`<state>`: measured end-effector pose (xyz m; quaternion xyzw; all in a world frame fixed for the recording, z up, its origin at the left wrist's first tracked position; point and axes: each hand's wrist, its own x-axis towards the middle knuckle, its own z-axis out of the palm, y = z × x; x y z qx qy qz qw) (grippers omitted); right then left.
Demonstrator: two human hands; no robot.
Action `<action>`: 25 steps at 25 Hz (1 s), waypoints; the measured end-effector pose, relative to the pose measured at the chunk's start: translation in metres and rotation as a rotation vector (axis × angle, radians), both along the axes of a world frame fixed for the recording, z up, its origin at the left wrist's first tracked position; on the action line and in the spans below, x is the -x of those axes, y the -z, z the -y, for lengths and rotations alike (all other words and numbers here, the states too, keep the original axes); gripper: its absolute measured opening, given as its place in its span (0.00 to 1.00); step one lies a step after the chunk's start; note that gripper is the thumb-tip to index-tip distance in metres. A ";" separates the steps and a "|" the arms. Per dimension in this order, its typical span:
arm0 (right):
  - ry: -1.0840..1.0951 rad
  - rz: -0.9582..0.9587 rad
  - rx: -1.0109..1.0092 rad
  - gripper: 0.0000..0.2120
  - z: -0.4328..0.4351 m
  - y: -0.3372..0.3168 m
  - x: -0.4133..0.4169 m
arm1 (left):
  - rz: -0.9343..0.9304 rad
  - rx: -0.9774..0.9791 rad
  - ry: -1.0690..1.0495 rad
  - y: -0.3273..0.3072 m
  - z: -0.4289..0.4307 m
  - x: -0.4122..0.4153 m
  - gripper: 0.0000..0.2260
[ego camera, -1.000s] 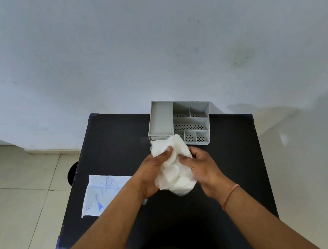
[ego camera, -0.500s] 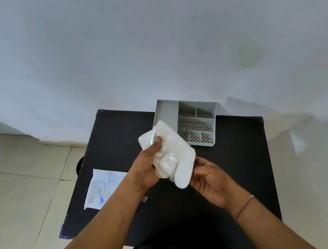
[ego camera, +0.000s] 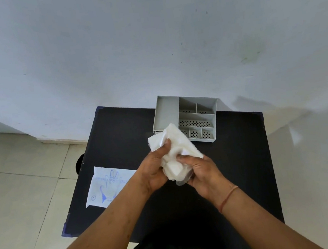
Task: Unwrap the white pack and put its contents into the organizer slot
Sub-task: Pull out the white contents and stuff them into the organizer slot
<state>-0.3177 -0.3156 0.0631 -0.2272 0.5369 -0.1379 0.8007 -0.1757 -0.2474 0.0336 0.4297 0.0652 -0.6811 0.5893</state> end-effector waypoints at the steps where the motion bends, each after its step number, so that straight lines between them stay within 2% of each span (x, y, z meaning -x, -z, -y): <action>1: 0.028 -0.011 0.001 0.24 -0.004 0.000 -0.003 | 0.030 -0.009 0.000 -0.004 0.001 -0.002 0.31; 5: 0.158 -0.011 -0.012 0.18 -0.018 -0.001 -0.007 | 0.306 -0.012 0.198 -0.021 0.005 -0.018 0.33; 6: 0.181 0.028 -0.034 0.18 -0.020 -0.001 -0.007 | 0.320 0.004 0.235 -0.023 0.004 -0.025 0.34; 10: 0.117 0.164 -0.148 0.21 -0.023 -0.010 -0.006 | 0.158 0.130 0.336 -0.018 -0.008 -0.069 0.40; 12: -0.022 0.125 -0.085 0.24 -0.021 -0.011 -0.006 | 0.287 0.090 0.458 -0.016 -0.012 -0.088 0.33; 14: -0.129 0.071 0.007 0.20 -0.020 -0.012 -0.006 | 0.507 0.056 0.645 -0.018 -0.011 -0.094 0.19; 15: -0.142 0.080 0.026 0.19 -0.019 -0.013 -0.005 | 0.580 0.041 0.696 -0.020 -0.011 -0.094 0.16; 18: -0.046 0.287 -0.045 0.22 -0.020 -0.013 0.001 | 0.566 0.002 0.602 -0.015 -0.011 -0.093 0.13; 21: 0.036 0.423 -0.117 0.25 -0.024 -0.004 0.009 | 0.512 0.021 0.545 -0.008 -0.014 -0.099 0.17; 23: 0.019 0.422 -0.071 0.23 -0.028 -0.001 0.009 | 0.495 0.031 0.566 -0.008 -0.015 -0.101 0.22; 25: -0.015 0.317 0.026 0.21 -0.029 0.000 0.005 | 0.469 0.041 0.584 -0.010 -0.015 -0.101 0.23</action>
